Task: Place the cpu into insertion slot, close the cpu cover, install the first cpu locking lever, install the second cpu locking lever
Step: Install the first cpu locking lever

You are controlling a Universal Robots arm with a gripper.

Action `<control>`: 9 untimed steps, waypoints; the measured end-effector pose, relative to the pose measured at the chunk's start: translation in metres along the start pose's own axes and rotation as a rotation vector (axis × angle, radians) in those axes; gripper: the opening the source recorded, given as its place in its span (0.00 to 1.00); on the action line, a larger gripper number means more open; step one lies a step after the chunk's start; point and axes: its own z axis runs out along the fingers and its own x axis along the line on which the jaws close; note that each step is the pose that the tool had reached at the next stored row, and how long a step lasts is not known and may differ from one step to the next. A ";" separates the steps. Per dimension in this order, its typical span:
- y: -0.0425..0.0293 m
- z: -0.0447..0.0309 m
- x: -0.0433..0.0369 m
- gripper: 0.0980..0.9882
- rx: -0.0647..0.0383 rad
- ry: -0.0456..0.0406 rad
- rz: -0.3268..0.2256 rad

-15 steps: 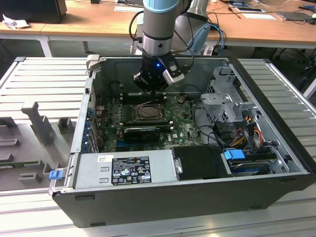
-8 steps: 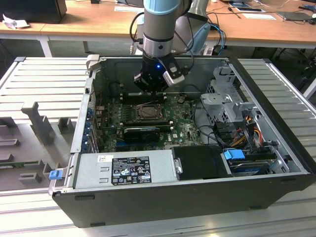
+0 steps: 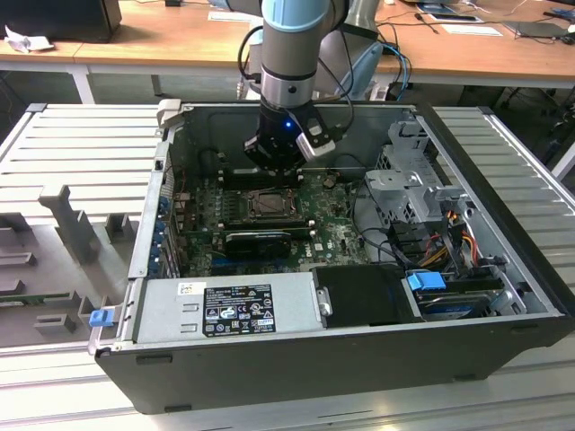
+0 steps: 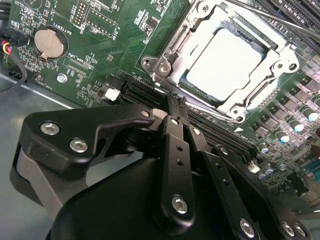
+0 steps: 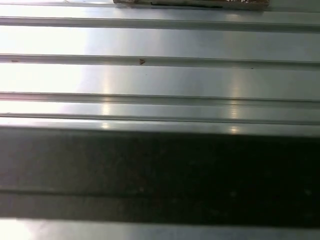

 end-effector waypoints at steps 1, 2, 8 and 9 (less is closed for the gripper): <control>0.0000 0.0002 -0.0001 0.01 0.000 -0.0001 0.001; -0.0001 0.0006 -0.0002 0.01 0.000 -0.0002 0.002; -0.0002 0.0028 -0.0006 0.01 0.003 -0.0006 0.009; -0.0002 0.0032 -0.0006 0.01 0.004 -0.0007 0.011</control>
